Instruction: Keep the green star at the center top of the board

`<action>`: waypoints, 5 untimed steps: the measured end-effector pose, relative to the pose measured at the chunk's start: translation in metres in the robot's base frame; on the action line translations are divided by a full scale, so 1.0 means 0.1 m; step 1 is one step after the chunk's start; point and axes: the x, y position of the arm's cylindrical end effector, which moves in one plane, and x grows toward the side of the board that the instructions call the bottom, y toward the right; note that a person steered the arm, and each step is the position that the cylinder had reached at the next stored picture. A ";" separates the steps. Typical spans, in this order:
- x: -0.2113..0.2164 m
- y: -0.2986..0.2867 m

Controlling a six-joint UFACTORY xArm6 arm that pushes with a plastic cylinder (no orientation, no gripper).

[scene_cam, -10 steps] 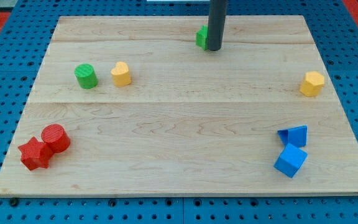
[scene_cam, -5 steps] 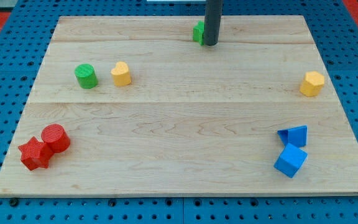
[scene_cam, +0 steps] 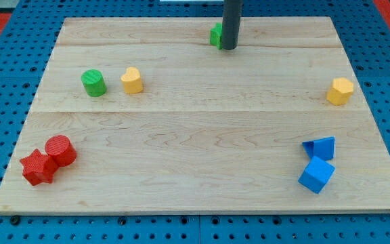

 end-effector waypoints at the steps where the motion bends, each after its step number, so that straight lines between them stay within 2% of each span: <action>1: 0.00 -0.02; 3: 0.11 -0.03; 4: -0.30 -0.04; 5: -0.51 -0.27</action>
